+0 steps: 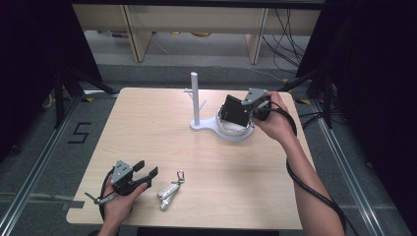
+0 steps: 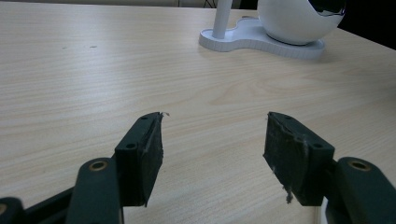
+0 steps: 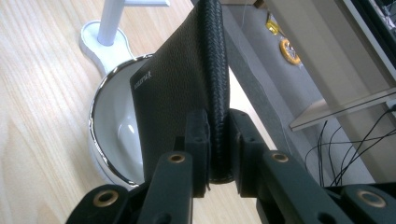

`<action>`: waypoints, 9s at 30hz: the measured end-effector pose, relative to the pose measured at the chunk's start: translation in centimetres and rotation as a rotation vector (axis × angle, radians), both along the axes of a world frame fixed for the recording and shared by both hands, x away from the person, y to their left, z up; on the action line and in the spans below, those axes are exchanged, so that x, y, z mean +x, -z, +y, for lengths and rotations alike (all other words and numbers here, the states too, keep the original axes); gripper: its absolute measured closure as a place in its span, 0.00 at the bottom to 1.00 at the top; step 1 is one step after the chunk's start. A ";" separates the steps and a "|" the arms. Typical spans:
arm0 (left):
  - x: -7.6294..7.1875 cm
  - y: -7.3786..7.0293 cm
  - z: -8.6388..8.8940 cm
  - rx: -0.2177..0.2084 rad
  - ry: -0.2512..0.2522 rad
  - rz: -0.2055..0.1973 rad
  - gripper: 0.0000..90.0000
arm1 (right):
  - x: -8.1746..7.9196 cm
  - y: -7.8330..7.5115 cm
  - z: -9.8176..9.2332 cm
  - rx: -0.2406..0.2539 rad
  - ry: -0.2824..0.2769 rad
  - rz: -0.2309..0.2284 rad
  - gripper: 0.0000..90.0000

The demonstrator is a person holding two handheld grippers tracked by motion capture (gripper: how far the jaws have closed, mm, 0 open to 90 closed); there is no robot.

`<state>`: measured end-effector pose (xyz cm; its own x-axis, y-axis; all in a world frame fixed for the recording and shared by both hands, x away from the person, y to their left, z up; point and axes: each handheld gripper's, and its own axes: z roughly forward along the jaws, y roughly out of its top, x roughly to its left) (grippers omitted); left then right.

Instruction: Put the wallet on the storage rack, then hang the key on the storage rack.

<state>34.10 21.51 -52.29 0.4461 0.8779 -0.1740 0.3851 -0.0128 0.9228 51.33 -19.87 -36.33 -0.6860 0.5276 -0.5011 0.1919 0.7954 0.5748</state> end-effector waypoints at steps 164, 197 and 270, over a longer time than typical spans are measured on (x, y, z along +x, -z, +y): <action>4.4 -2.9 -9.5 0.529 0.378 0.432 0.93 | -10.2 10.8 -10.2 0.458 0.345 0.315 0.55; 2.0 -5.1 -5.6 0.204 0.128 0.011 0.93 | -10.3 11.4 -10.4 0.504 0.343 0.296 0.55; 7.7 -10.1 -6.3 0.099 -0.051 -0.308 0.93 | -11.2 12.0 -10.1 0.601 0.387 0.202 0.55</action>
